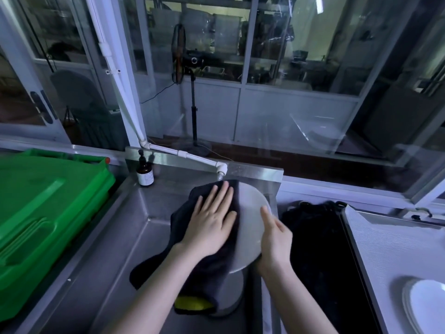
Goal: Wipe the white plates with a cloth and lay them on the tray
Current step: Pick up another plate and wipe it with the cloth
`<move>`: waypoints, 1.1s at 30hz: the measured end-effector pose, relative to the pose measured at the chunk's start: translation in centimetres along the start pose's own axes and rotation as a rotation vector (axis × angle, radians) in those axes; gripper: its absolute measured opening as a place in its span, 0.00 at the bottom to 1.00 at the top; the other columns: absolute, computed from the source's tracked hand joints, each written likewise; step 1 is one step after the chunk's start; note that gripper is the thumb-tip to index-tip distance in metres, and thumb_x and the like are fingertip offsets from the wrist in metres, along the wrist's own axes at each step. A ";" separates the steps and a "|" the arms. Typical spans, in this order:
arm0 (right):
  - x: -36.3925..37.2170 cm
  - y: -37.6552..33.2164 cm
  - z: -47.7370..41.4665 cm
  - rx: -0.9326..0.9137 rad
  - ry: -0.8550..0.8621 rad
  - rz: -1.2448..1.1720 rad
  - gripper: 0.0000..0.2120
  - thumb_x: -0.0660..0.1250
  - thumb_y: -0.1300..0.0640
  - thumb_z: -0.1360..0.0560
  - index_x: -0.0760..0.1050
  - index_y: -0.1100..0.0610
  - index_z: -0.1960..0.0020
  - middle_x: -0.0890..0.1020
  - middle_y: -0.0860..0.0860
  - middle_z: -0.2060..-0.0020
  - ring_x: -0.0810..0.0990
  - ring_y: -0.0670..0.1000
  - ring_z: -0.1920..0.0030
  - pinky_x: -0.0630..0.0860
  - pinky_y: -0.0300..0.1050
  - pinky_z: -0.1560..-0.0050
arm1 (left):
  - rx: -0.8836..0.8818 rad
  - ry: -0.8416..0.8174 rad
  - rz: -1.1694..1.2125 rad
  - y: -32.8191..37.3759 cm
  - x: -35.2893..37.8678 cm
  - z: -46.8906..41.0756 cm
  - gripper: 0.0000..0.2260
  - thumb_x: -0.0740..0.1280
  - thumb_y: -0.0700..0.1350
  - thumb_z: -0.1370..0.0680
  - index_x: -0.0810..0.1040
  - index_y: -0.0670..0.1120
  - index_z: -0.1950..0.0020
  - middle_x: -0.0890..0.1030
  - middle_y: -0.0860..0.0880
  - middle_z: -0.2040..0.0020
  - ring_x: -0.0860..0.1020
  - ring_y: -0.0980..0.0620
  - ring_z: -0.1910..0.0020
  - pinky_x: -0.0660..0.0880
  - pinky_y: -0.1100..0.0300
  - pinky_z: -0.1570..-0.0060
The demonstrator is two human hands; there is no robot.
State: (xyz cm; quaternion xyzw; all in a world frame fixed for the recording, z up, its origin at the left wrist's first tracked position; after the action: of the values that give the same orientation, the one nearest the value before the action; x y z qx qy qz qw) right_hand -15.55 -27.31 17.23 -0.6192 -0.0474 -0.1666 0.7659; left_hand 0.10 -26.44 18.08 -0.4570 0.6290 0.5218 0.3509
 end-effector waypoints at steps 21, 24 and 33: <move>-1.2 -1.7 -0.3 -0.072 0.001 0.001 0.22 0.71 0.49 0.24 0.71 0.66 0.63 0.70 0.56 0.67 0.66 0.52 0.65 0.64 0.46 0.62 | -0.009 -0.007 -0.020 0.2 0.1 -0.5 0.27 0.50 0.53 0.15 0.38 0.53 0.21 0.34 0.57 0.22 0.37 0.53 0.21 0.39 0.48 0.23; -1.0 -2.5 -0.7 -0.088 0.007 -0.019 0.29 0.71 0.46 0.27 0.68 0.75 0.57 0.72 0.54 0.62 0.68 0.52 0.59 0.63 0.50 0.56 | 0.042 -0.023 0.050 1.4 0.5 1.1 0.27 0.49 0.54 0.16 0.34 0.57 0.24 0.34 0.60 0.22 0.36 0.56 0.22 0.34 0.51 0.24; 0.2 -0.2 0.7 -0.038 -0.200 0.059 0.17 0.68 0.52 0.21 0.79 0.63 0.62 0.79 0.54 0.64 0.76 0.49 0.60 0.73 0.45 0.56 | 0.204 0.023 0.052 5.0 -0.9 0.5 0.28 0.46 0.55 0.18 0.41 0.54 0.20 0.35 0.59 0.21 0.34 0.56 0.22 0.37 0.48 0.23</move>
State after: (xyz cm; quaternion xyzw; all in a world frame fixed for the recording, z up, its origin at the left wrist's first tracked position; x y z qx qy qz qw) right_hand -15.32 -26.69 17.65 -0.6482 -0.1021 -0.0824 0.7501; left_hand -4.34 -25.55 20.53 -0.4085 0.6944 0.4587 0.3749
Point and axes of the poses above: each hand's wrist, its own z-axis away from the middle knuckle, its own x-axis out of the palm, y = z × x, the point moved 7 cm from there along -z, towards the middle knuckle
